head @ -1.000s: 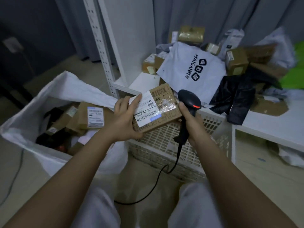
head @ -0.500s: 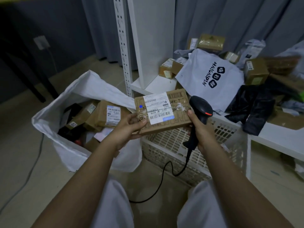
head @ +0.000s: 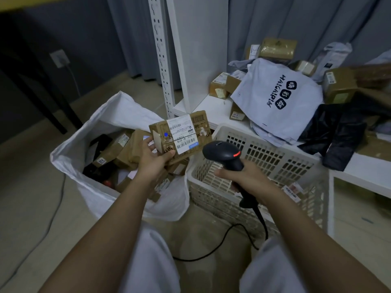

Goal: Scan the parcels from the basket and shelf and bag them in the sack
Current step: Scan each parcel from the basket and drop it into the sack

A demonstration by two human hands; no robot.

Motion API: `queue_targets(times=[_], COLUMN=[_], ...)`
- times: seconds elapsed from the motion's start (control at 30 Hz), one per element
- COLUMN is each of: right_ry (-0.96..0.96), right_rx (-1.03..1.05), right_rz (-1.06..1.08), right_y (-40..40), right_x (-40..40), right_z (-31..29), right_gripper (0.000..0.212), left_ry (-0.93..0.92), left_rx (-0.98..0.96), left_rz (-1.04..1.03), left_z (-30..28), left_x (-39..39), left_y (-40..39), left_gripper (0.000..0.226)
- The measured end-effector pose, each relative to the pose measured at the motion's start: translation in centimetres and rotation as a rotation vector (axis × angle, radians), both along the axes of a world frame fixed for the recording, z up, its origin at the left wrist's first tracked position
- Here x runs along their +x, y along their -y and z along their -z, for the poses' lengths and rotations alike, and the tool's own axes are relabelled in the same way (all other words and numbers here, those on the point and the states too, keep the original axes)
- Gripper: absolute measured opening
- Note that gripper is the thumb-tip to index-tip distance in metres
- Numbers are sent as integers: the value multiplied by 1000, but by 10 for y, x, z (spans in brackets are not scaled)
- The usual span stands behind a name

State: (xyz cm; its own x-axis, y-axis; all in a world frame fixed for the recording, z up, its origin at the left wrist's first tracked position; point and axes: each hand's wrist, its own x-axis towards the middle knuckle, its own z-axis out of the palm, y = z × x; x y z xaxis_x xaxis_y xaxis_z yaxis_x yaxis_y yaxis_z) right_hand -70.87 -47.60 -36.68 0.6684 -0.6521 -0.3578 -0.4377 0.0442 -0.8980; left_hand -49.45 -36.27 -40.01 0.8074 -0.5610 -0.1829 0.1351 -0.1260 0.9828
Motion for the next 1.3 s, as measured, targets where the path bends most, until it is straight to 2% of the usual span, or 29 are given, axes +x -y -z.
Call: queue_targets(times=[0.43, 0.67, 0.77, 1.0, 1.3], right_ry=[-93, -23, -14, -1, 21], right_rx=[-36, -20, -14, 31, 52], right_rz=[43, 40, 61, 167, 153], right_y=[1, -3, -4, -6, -17], right_x=[1, 7, 14, 45, 98], right_z=[-1, 0, 3, 19, 37], right_gripper=[17, 17, 21, 20, 23], left_ry=[69, 76, 135, 359, 516], left_rx=[20, 26, 27, 233, 595], left_rz=[-13, -50, -118, -391, -408], left_z=[11, 8, 5, 16, 35], left_x=[16, 17, 24, 61, 101], left_y=[-4, -13, -25, -75, -111], left_gripper=[81, 80, 80, 79, 77])
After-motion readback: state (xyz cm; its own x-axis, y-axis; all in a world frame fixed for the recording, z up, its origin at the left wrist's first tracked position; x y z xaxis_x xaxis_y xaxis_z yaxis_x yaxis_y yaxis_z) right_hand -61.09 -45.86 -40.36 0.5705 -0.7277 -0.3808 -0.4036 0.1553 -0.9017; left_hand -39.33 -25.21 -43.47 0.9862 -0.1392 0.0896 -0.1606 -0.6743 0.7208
